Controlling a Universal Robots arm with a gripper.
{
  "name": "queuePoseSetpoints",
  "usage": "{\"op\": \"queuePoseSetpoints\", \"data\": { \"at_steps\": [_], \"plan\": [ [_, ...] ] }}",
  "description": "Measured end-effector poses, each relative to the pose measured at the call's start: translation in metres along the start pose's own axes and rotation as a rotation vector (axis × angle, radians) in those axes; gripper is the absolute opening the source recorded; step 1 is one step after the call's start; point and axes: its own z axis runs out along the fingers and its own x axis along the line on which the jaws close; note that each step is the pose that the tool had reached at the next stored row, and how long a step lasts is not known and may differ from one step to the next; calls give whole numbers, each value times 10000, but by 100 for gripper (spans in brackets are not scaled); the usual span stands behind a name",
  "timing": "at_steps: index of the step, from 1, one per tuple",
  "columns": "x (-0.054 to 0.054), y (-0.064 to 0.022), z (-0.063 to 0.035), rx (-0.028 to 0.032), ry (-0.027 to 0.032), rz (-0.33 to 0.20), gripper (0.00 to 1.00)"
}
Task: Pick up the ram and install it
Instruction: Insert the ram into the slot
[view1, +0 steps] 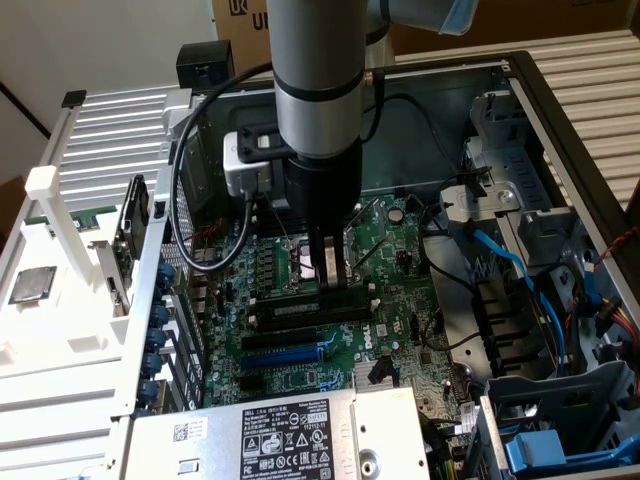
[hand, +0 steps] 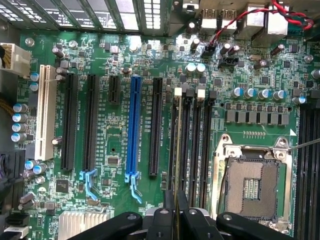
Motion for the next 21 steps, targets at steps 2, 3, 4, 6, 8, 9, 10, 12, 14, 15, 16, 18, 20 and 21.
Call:
{"op": "queuePoseSetpoints", "data": {
  "at_steps": [2, 3, 4, 6, 8, 9, 10, 12, 14, 15, 16, 18, 20, 21],
  "plan": [
    [0, 0, 7, 0, 0, -1, 13],
    [0, 0, 9, -1, 2, 0, 13],
    [0, 0, 9, -2, 3, 0, 13],
    [0, 0, 10, -1, 0, 0, 13],
    [0, 0, 10, 0, 0, 0, 13],
    [0, 0, 10, 0, 0, 0, 13],
    [0, 0, 10, -1, 1, 0, 13],
    [0, 0, 10, 0, 0, 0, 13],
    [0, 0, 10, -1, 0, 0, 15],
    [0, 0, 10, 0, -1, 0, 15],
    [0, 0, 10, 0, 0, 0, 15],
    [0, 0, 10, 0, 0, 0, 22],
    [0, 0, 10, 0, 0, 0, 22],
    [0, 0, 10, -1, 0, 0, 22]
  ]
}}
